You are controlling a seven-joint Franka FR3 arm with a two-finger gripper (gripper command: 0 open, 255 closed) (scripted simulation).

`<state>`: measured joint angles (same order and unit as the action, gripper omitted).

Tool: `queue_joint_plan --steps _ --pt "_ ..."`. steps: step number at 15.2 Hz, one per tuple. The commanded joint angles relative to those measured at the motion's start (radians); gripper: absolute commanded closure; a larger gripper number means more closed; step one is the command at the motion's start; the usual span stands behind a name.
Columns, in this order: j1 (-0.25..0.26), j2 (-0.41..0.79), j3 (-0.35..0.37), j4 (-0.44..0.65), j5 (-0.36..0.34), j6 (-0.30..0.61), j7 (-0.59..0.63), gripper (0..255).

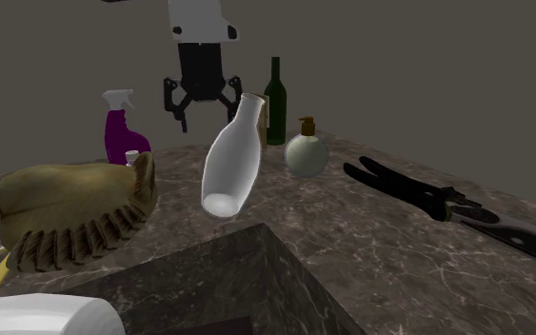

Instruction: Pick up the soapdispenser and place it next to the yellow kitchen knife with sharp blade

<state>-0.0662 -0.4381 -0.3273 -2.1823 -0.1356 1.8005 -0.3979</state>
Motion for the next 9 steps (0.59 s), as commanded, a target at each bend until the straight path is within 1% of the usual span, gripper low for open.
queue_joint_plan --steps 1,5,9 --pt "-0.004 0.059 -0.028 0.049 -0.002 0.011 -0.035 0" --pt "-0.014 0.187 -0.091 0.164 0.012 0.030 -0.118 0" --pt "-0.030 0.327 -0.149 0.298 0.051 0.036 -0.207 0"
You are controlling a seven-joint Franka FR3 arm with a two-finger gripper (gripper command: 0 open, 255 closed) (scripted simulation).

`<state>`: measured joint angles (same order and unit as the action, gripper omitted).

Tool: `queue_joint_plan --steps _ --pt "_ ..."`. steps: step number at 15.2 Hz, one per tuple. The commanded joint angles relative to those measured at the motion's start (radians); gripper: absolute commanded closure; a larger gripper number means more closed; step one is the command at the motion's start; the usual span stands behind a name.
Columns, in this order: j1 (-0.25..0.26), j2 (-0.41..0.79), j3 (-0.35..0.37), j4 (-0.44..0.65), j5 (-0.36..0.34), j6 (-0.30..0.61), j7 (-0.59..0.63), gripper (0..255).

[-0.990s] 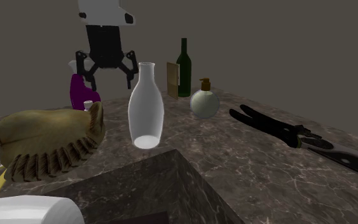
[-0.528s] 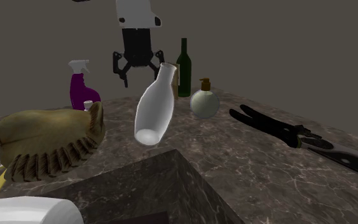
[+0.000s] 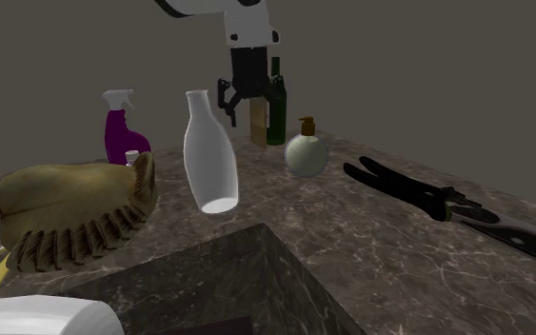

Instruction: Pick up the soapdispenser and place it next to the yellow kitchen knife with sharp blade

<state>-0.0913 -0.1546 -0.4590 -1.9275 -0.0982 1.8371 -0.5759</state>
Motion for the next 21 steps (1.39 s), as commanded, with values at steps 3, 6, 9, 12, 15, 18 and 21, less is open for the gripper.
queue_joint_plan --steps 3,6,9,12,15,18,21 --pt "-0.028 0.158 -0.054 0.158 0.058 -0.006 -0.099 0" --pt "-0.065 0.280 -0.082 0.290 0.115 -0.023 -0.168 0" --pt "-0.120 0.410 -0.097 0.442 0.178 -0.055 -0.232 0" --pt "-0.189 0.539 -0.099 0.610 0.237 -0.102 -0.281 0" --pt "-0.187 0.537 -0.095 0.568 0.236 -0.061 -0.282 0" --pt "-0.184 0.539 -0.094 0.530 0.237 -0.022 -0.284 0" --pt "-0.183 0.541 -0.093 0.511 0.238 -0.001 -0.285 0"
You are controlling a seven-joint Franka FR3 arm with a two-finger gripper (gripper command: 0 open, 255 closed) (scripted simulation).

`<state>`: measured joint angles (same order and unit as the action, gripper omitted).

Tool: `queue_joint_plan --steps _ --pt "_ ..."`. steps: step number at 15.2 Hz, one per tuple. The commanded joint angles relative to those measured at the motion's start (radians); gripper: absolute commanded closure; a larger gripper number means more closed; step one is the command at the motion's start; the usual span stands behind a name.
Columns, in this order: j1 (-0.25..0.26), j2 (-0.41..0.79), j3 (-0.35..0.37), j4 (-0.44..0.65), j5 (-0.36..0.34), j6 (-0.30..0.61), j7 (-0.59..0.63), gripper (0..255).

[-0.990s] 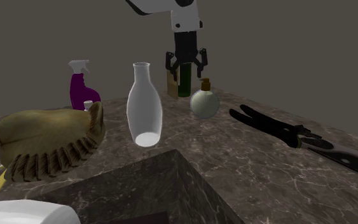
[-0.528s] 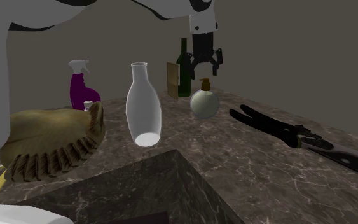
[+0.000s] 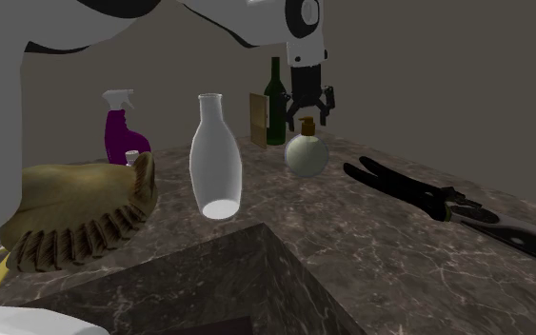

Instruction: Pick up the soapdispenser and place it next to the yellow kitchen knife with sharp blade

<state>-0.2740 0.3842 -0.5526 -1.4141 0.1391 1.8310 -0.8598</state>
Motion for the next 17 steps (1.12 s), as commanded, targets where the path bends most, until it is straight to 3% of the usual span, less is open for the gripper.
queue_joint_plan --steps 1,6,7,17 --pt "-0.001 0.002 0.000 -0.003 0.001 0.005 -0.001 0" --pt "-0.001 0.002 0.000 -0.002 0.001 0.005 -0.001 0" --pt "-0.001 0.002 0.000 -0.002 0.001 0.005 -0.001 255" --pt "-0.002 0.002 0.000 0.012 0.001 -0.009 -0.001 255"
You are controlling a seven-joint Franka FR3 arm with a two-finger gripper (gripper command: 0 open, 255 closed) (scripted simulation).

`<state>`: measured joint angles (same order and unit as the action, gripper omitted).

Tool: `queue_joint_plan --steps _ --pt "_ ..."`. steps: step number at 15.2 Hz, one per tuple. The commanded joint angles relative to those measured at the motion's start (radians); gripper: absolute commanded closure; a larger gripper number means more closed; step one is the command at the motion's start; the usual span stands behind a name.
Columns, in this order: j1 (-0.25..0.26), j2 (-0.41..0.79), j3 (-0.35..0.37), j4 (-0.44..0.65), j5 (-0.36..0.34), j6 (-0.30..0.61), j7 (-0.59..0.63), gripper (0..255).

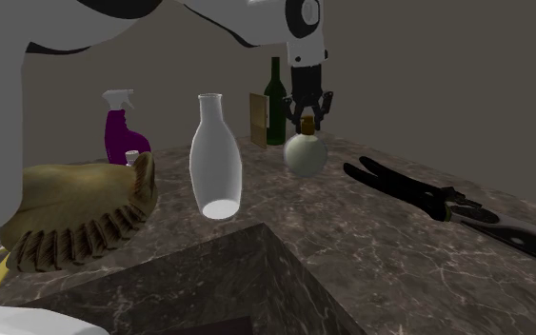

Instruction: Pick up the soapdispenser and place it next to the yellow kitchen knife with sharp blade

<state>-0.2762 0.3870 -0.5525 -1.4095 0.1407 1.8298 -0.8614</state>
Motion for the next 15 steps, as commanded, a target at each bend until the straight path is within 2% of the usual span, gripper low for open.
queue_joint_plan --steps 1,15 --pt "-0.002 0.000 -0.001 0.022 0.000 -0.021 0.001 255" --pt "-0.051 0.049 -0.001 0.281 0.023 -0.233 -0.008 255"
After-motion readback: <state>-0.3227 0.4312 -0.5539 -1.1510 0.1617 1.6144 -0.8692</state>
